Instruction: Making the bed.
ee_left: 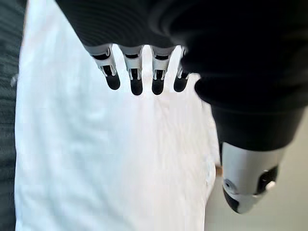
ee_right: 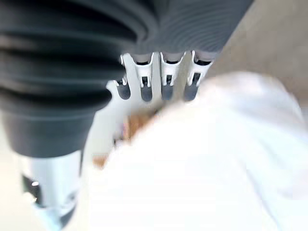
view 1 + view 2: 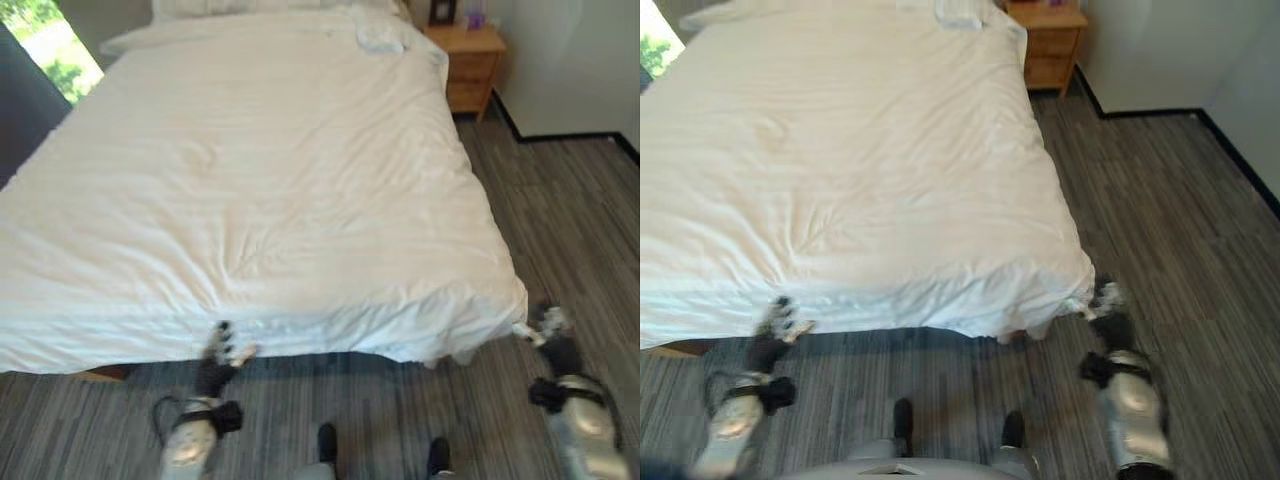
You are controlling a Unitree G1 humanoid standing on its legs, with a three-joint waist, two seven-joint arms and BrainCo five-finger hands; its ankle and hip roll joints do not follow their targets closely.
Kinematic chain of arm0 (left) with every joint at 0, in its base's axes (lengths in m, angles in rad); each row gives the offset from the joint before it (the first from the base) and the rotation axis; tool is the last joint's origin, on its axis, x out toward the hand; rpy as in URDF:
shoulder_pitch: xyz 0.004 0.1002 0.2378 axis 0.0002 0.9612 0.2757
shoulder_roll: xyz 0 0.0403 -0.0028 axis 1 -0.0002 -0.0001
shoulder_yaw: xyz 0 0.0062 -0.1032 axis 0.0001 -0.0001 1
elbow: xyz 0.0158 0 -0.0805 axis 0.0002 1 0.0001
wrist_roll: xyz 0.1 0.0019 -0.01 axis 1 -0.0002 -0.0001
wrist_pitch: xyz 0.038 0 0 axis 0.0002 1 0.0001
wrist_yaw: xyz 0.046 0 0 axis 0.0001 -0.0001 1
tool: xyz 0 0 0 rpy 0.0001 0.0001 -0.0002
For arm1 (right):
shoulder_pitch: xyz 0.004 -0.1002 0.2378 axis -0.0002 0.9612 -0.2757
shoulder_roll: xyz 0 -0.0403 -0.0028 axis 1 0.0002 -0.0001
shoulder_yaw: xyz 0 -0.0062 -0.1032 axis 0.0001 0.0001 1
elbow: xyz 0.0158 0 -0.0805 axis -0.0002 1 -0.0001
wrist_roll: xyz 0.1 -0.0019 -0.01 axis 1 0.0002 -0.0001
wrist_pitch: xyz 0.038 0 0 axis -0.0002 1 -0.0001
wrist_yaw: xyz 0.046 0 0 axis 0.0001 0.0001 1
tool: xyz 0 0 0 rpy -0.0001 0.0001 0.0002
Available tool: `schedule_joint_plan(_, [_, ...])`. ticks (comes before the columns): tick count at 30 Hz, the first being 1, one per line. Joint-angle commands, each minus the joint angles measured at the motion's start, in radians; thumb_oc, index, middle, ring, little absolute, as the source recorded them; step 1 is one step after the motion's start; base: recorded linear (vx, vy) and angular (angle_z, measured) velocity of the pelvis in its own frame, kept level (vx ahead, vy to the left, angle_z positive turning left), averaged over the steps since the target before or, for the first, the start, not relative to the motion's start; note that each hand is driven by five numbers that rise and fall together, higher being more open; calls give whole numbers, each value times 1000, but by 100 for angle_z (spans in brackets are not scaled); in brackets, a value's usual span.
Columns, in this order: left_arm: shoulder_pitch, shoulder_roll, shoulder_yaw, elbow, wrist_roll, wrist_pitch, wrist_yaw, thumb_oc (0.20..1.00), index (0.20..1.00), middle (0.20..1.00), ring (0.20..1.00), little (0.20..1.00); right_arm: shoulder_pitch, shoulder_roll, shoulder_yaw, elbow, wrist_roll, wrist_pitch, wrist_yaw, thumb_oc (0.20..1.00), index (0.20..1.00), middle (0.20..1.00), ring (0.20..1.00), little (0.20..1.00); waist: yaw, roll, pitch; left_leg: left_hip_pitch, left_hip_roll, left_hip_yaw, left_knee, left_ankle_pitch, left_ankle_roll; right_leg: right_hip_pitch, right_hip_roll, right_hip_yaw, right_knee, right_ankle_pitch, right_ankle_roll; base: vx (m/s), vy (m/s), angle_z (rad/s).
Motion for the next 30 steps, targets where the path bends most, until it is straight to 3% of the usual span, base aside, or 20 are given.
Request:
schedule_joint_plan(1, [-207, 2, -144, -27, 145, -15, 58, 1000, 1000, 1000, 1000, 1000, -27, -5, 52, -50, -150, -23, -84, 1000, 1000, 1000, 1000, 1000, -57, -29, 12, 122, -10, 55, 11, -103, 5, -13, 17, 36, 127, -83, 16, -91, -104, -17])
schedule_joint_plan(3, [-265, -4, -196, -77, 150, -20, 68, 1000, 1000, 1000, 1000, 1000, -69, -18, 84, -33, -193, -10, -122, 1000, 1000, 1000, 1000, 1000, -49, -8, 39, 142, 14, 119, 11, -112, 1, -42, -13, -68, 190, -85, 24, -128, -89, -56])
schedule_joint_plan(4, [-267, -4, -196, -76, 150, -21, 68, 1000, 1000, 1000, 1000, 1000, -71, -18, 83, -33, -193, -10, -122, 1000, 1000, 1000, 1000, 1000, -48, -8, 39, 137, 13, 120, 11, -108, 2, -47, -13, -66, 189, -80, 23, -128, -104, -102])
schedule_joint_plan(6, [-324, -1, -250, -87, 195, -14, 73, 1000, 1000, 1000, 1000, 1000, -117, -48, 132, -22, -305, 15, -160, 1000, 1000, 1000, 1000, 1000, -28, 4, 44, 176, 50, 233, 16, -135, -9, -34, -102, -301, 220, -72, 26, -70, -174, -150])
schedule_joint_plan(7, [-324, -1, -250, -86, 195, -14, 73, 1000, 1000, 1000, 1000, 1000, -117, -48, 132, -22, -305, 15, -160, 1000, 1000, 1000, 1000, 1000, -27, 4, 44, 177, 50, 234, 16, -135, -9, -34, -102, -300, 220, -72, 26, -16, -215, -174])
schedule_joint_plan(10, [-333, -31, -261, -29, 198, -9, 109, 1000, 1000, 1000, 1000, 1000, -144, -113, 207, -44, -518, 45, -197, 1000, 1000, 1000, 1000, 1000, -57, -1, 44, 212, 90, 294, 30, -128, -17, -61, -56, -196, 202, -95, 18, 52, -233, -123])
schedule_joint_plan(11, [-345, -55, -268, -7, 166, -12, 117, 1000, 1000, 1000, 1000, 1000, -153, -121, 227, -55, -534, 49, -192, 1000, 1000, 1000, 1000, 1000, -69, 0, 47, 214, 109, 316, 90, -145, -17, -63, -38, -167, 188, -96, 13, 128, -351, -109])
schedule_joint_plan(12, [-352, -90, -265, 5, 74, -15, 125, 1000, 1000, 1000, 1000, 1000, -160, -124, 266, -93, -527, 42, -182, 1000, 1000, 1000, 1000, 1000, -77, -1, 67, 194, 152, 324, 228, -122, -19, -38, 3, -116, 149, -111, -6, 96, -272, -110])
schedule_joint_plan(13, [-355, -91, -263, 7, 70, -16, 123, 1000, 1000, 1000, 1000, 1000, -160, -126, 266, -96, -526, 44, -182, 1000, 1000, 1000, 1000, 1000, -73, 3, 71, 191, 162, 327, 244, -127, -26, -35, 12, -111, 143, -110, -10, 7, -296, -173])
schedule_joint_plan(14, [-356, -104, -253, 8, 40, -14, 138, 1000, 1000, 1000, 1000, 1000, -159, -133, 282, -109, -521, 42, -177, 1000, 1000, 1000, 1000, 1000, -63, -1, 99, 153, 190, 301, 353, -47, -24, -30, 39, -85, 124, -102, -41, 21, -141, -182])
schedule_joint_plan(15, [-357, -104, -253, 9, 39, -15, 138, 1000, 1000, 1000, 1000, 1000, -159, -134, 282, -110, -520, 43, -176, 1000, 1000, 1000, 1000, 1000, -58, 7, 97, 155, 198, 279, 367, -69, -44, -20, 51, -70, 120, -118, -37, -39, -204, -188])
schedule_joint_plan(16, [-356, -114, -245, 4, 8, -23, 139, 1000, 1000, 1000, 1000, 1000, -149, -141, 287, -115, -516, 39, -175, 1000, 1000, 1000, 1000, 1000, -43, -3, 115, 119, 204, 243, 431, -27, -24, -17, 60, -52, 102, -104, -59, 15, -137, -130])
schedule_joint_plan(17, [-348, -120, -239, -1, -13, -22, 143, 1000, 1000, 1000, 1000, 1000, -141, -148, 290, -116, -522, 49, -173, 1000, 1000, 1000, 1000, 1000, -13, -15, 133, 68, 175, 147, 505, -20, -11, -3, 70, -14, 86, -104, -74, 66, -195, -168])
schedule_joint_plan(19, [-327, -140, -226, -11, -53, -36, 156, 1000, 1000, 1000, 1000, 1000, -124, -165, 291, -119, -549, 56, -184, 1000, 1000, 1000, 1000, 1000, 36, -35, 163, -50, 29, -52, 588, -99, 16, 17, 83, 80, 82, -117, -77, 212, -111, -169])
schedule_joint_plan(21, [-345, -145, -246, -13, -8, -28, 191, 1000, 1000, 1000, 1000, 1000, -139, -179, 291, -122, -542, 53, -200, 1000, 1000, 1000, 1000, 1000, 55, -53, 183, -132, -1, -111, 547, -124, 8, 47, 81, 155, 61, -133, -69, 315, -63, -181])
schedule_joint_plan(22, [-347, -146, -249, -9, -5, -26, 192, 1000, 1000, 1000, 1000, 1000, -146, -183, 290, -120, -541, 53, -207, 1000, 1000, 1000, 1000, 1000, 59, -55, 185, -150, -1, -101, 505, -132, 10, 62, 83, 166, 52, -140, -67, 385, -18, -164])
schedule_joint_plan(24, [-343, -145, -244, 0, -2, -24, 195, 1000, 1000, 1000, 1000, 1000, -158, -190, 291, -118, -551, 53, -215, 1000, 1000, 1000, 1000, 1000, 76, -48, 179, -154, -50, -93, 369, -134, 21, 89, 103, 196, 29, -146, -63, 340, 57, -86])
schedule_joint_plan(26, [-330, -156, -244, 4, -5, -26, 197, 1000, 1000, 1000, 1000, 1000, -170, -193, 289, -113, -568, 54, -228, 1000, 1000, 1000, 1000, 1000, 102, -35, 171, -164, -110, -85, 203, -55, 24, 133, 136, 236, 13, -169, -65, 435, 63, -130])
schedule_joint_plan(27, [-326, -163, -246, 5, -9, -25, 196, 1000, 1000, 1000, 1000, 1000, -184, -192, 284, -104, -566, 56, -239, 1000, 1000, 1000, 1000, 1000, 113, -21, 168, -204, -114, -55, 153, -10, 19, 157, 159, 242, 11, -189, -69, 490, 52, -94])
schedule_joint_plan(30, [-340, -181, -236, 28, -26, -23, 196, 1000, 1000, 1000, 1000, 1000, -237, -178, 266, -93, -554, 72, -269, 1000, 1000, 1000, 1000, 1000, 140, -15, 159, -255, -96, 160, 40, 25, 29, 237, 173, 243, 11, -253, -66, 491, 80, 15])
